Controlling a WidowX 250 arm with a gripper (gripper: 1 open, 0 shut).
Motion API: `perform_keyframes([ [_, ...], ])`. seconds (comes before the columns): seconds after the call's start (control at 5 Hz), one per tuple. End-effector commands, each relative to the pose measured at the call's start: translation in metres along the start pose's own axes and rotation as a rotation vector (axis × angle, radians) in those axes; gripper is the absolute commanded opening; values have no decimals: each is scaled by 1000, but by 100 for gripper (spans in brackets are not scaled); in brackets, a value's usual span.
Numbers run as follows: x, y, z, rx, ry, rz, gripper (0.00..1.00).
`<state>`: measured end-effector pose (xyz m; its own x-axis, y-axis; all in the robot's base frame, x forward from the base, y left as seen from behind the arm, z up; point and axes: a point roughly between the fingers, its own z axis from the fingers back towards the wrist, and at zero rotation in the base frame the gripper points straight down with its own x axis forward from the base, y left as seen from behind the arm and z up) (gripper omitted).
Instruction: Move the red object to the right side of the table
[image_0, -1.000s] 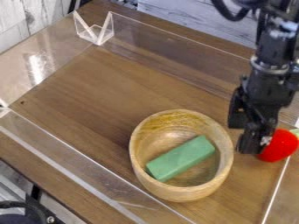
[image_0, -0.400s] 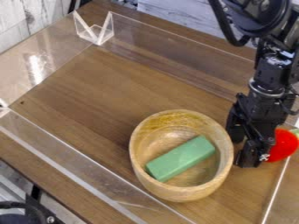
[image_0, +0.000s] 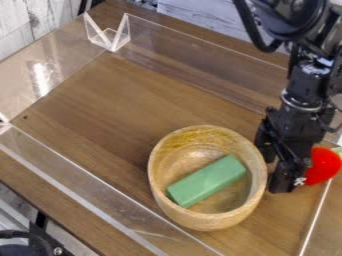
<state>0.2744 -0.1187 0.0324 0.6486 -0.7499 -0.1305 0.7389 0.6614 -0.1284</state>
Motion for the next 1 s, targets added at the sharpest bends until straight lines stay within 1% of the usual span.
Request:
perform_keyframes([
  [0.0, -2, -7, 27, 27, -56, 22, 100],
  [0.2, 4, -9, 46, 40, -49, -35, 100],
  [0.4, 13, -11, 73, 51, -56, -91, 100],
  [0.6, 26, -16, 79, 58, -64, -145, 100],
  [0.8, 28, -24, 75, 63, -77, -182, 100],
])
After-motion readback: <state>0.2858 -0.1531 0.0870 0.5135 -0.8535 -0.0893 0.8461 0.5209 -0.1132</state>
